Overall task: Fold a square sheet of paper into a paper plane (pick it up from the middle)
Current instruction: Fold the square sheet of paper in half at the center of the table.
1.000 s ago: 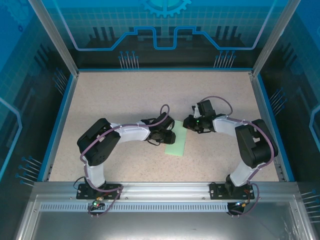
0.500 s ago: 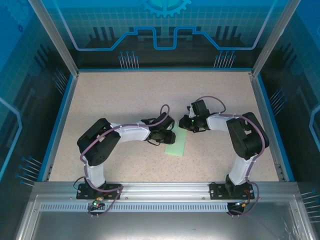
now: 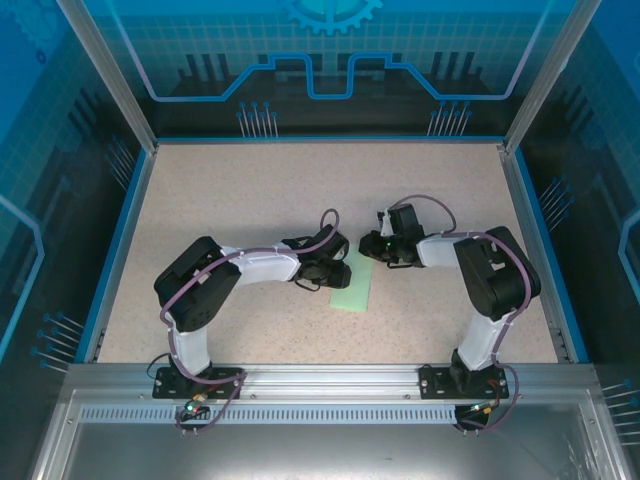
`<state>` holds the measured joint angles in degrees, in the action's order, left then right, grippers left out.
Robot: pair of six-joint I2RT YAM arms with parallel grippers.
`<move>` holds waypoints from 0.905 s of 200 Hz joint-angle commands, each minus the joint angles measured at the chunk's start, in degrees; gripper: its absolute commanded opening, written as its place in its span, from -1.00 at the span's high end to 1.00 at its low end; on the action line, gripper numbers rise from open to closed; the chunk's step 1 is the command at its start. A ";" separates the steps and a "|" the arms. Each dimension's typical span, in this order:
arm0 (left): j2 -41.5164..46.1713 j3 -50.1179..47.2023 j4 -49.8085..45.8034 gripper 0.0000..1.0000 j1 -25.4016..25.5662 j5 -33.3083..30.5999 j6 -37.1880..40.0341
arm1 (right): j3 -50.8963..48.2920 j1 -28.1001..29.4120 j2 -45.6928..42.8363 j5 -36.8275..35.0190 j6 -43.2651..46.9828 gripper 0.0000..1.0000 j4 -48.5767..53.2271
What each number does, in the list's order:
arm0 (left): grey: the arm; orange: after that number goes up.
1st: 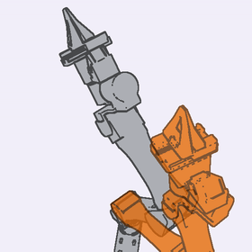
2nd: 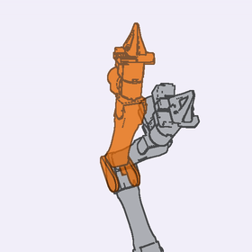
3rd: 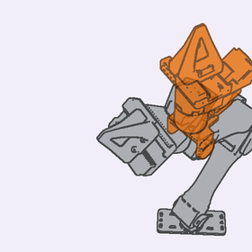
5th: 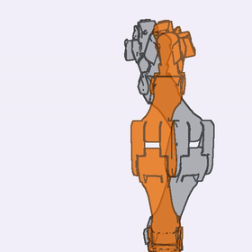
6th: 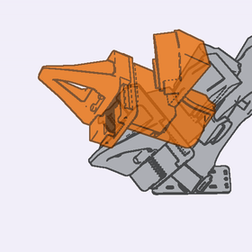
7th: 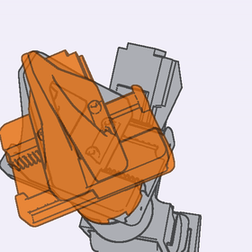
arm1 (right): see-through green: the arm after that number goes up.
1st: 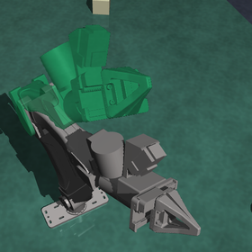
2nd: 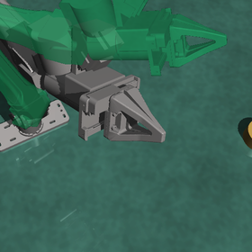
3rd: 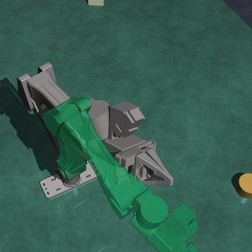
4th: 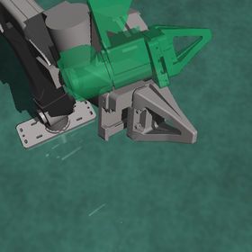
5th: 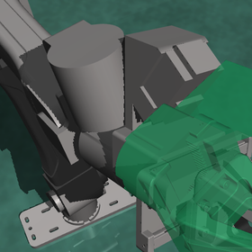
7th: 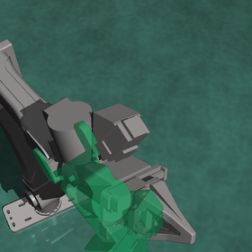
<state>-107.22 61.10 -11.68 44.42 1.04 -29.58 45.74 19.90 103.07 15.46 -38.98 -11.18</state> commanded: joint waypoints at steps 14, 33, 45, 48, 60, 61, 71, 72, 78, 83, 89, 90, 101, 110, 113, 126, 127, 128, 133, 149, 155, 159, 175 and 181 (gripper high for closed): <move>-4.14 -3.80 -10.35 0.31 -0.56 -4.35 1.26 | -4.91 -4.91 -0.16 -6.76 0.84 0.64 -0.96; -4.22 -3.80 -10.37 0.31 -0.54 -4.35 1.14 | -5.96 -6.37 -1.15 -6.09 1.25 0.63 -1.64; -4.40 -3.73 -10.36 0.31 -0.57 -4.24 1.27 | -6.31 -7.06 -2.03 -5.47 1.32 0.63 -1.91; -4.48 -3.67 -10.30 0.31 -0.57 -4.25 1.26 | -6.34 -7.10 -2.33 -5.35 1.43 0.63 -1.98; -4.75 -3.38 -10.43 0.31 -0.52 -4.03 1.22 | -6.28 -7.31 -3.32 -4.97 1.87 0.63 -1.82; -4.80 -3.32 -10.40 0.31 -0.54 -4.03 1.25 | -6.28 -7.32 -3.45 -4.94 1.88 0.63 -1.74; -4.86 -3.14 -10.44 0.31 -0.52 -3.96 1.20 | -6.27 -7.42 -4.35 -4.21 1.97 0.63 -1.61; -4.85 -3.11 -10.41 0.31 -0.50 -3.91 1.20 | -6.27 -7.42 -4.40 -4.13 1.98 0.63 -1.63; -4.89 -3.03 -10.32 0.31 -0.56 -3.94 1.18 | -6.36 -7.42 -5.20 -3.47 2.00 0.63 -1.57; -4.82 -2.95 -10.33 0.31 -0.57 -3.78 1.11 | -6.34 -7.38 -5.92 -2.85 1.88 0.63 -1.56; -4.82 -2.84 -10.31 0.31 -0.57 -3.69 1.10 | -6.31 -7.18 -6.87 -2.24 1.89 0.62 -1.05; -4.79 -2.84 -10.26 0.31 -0.57 -3.73 1.06 | -6.29 -7.13 -7.02 -2.22 1.85 0.62 -0.96; -4.75 -2.63 -10.13 0.31 -0.57 -3.50 1.02 | -6.75 -6.23 -9.22 -1.49 1.43 0.62 0.06; -4.80 -2.39 -9.99 0.31 -0.55 -3.18 0.87 | -7.49 -5.39 -11.04 -0.83 0.73 0.62 0.36; -4.76 -2.31 -9.94 0.31 -0.52 -3.00 0.89 | -7.77 -4.99 -11.65 -0.56 0.33 0.62 0.45; -4.71 -2.00 -9.37 0.30 -0.59 -2.26 0.76 | -9.08 -3.16 -13.64 0.46 -1.08 0.62 0.59; -4.69 -1.93 -9.35 0.30 -0.58 -2.18 0.76 | -9.17 -3.01 -13.71 0.50 -1.18 0.62 0.61; -4.68 -1.94 -9.33 0.29 -0.57 -2.14 0.76 | -9.26 -2.84 -13.87 0.60 -1.31 0.62 0.58; -4.54 -1.80 -9.07 0.29 -0.56 -1.64 0.65 | -9.80 -2.16 -14.51 0.72 -1.93 0.62 0.77; -3.99 -1.44 -8.47 0.28 -0.51 -0.56 0.29 | -11.58 0.00 -15.73 1.03 -3.69 0.62 0.50; -3.75 -1.26 -8.35 0.28 -0.57 -0.24 0.32 | -12.18 0.68 -15.95 0.98 -4.20 0.62 0.38; -3.58 -1.17 -8.29 0.28 -0.53 -0.09 0.24 | -12.53 1.24 -16.00 0.85 -4.51 0.62 0.29; -2.80 -0.57 -8.00 0.27 -0.59 0.46 0.22 | -13.83 3.12 -15.56 0.81 -5.30 0.63 -0.01; -2.56 -0.32 -8.02 0.27 -0.71 0.51 0.18 | -14.31 3.79 -15.32 0.92 -5.68 0.64 -0.46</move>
<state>-107.46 61.76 -11.75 44.40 1.50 -29.63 33.76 21.26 87.44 15.46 -42.09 -12.03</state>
